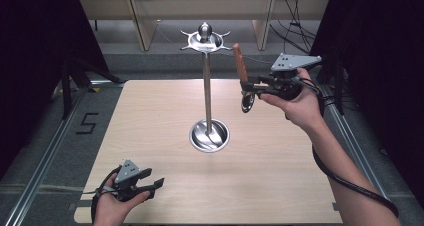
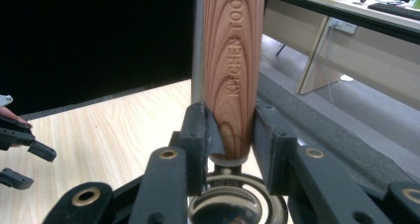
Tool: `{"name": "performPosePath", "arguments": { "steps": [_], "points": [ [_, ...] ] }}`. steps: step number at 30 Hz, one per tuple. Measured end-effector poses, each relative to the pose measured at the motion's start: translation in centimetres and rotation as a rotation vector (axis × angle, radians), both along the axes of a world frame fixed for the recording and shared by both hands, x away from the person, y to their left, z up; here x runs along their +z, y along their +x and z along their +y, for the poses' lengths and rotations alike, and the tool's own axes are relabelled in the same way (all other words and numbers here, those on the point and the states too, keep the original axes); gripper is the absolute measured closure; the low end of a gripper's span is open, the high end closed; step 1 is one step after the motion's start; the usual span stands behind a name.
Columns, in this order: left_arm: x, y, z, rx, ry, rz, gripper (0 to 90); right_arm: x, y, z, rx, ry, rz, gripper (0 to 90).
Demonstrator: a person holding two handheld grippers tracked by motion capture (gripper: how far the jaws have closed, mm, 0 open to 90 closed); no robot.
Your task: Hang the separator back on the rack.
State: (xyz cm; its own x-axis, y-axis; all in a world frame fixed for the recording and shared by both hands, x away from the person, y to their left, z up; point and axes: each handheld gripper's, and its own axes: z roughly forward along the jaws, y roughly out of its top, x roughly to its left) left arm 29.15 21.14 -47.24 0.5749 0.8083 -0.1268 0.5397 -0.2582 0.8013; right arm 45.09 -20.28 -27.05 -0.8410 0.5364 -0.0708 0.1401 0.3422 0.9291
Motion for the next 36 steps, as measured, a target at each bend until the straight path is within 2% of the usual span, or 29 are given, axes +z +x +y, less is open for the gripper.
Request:
{"name": "performPosePath", "arguments": {
  "steps": [2, 3, 6, 8, 17, 19, 20, 21, 22, 24, 25, 27, 30, 31, 33, 36],
  "points": [
    [0.0, 0.0, 0.0, 0.0, -0.001, 0.0, 40.4, 0.0, -0.1, 0.1, -0.006, 0.009, 0.007, 69.6],
    [0.0, 0.0, -0.1, 0.002, -0.007, -0.001, 40.4, 0.0, 0.2, 0.2, -0.007, 0.008, -0.021, 69.6],
    [0.0, 0.0, -0.1, 0.003, -0.008, 0.0, 40.4, 0.1, 0.1, 0.3, 0.007, 0.005, 0.009, 69.6],
    [0.0, 0.0, -0.1, 0.003, -0.008, -0.001, 40.4, 0.2, 0.4, 0.3, 0.011, -0.008, -0.007, 69.6],
    [0.0, 0.0, -0.1, 0.002, -0.008, -0.001, 40.4, 0.4, 0.6, 0.7, 0.013, -0.002, 0.019, 69.6],
    [0.0, 0.0, -0.1, 0.003, -0.008, -0.001, 40.3, 0.4, 0.7, 0.7, 0.016, -0.009, 0.004, 69.5],
    [0.0, 0.0, -0.1, 0.003, -0.008, -0.001, 40.3, 0.4, 0.6, 0.9, 0.008, -0.005, 0.021, 69.5],
    [0.0, 0.0, -0.1, 0.003, -0.008, -0.001, 40.4, 0.3, 0.7, 1.0, 0.014, -0.007, 0.02, 69.6],
    [0.0, 0.0, 0.1, -0.004, 0.016, 0.0, 40.4, 0.3, 0.8, 1.0, 0.016, -0.01, 0.021, 69.6],
    [0.0, 0.0, 0.0, 0.002, -0.005, -0.001, 40.4, 0.3, 0.8, 1.1, 0.012, -0.007, 0.028, 69.6],
    [0.0, 0.0, 0.0, 0.001, -0.003, -0.001, 40.4, 0.3, 0.9, 1.2, 0.015, -0.008, 0.017, 69.5],
    [0.0, 0.0, -0.1, 0.001, -0.008, -0.002, 40.4, 0.3, 0.9, 1.4, 0.008, -0.013, 0.035, 69.5],
    [0.0, 0.0, -0.1, 0.002, -0.009, -0.003, 40.4, 0.2, 1.2, 1.7, 0.009, -0.012, 0.007, 69.5],
    [0.0, 0.0, 0.0, -0.001, -0.002, -0.002, 40.4, 0.3, 1.1, 1.8, 0.018, -0.015, 0.039, 69.4],
    [0.0, 0.0, 0.0, 0.0, 0.0, -0.003, 40.4, 0.2, 1.3, 2.1, 0.012, -0.025, 0.021, 69.4],
    [0.0, -0.1, 0.0, 0.002, 0.0, -0.003, 40.4, 0.0, 1.2, 2.5, 0.005, -0.029, 0.036, 69.2]
  ]
}}
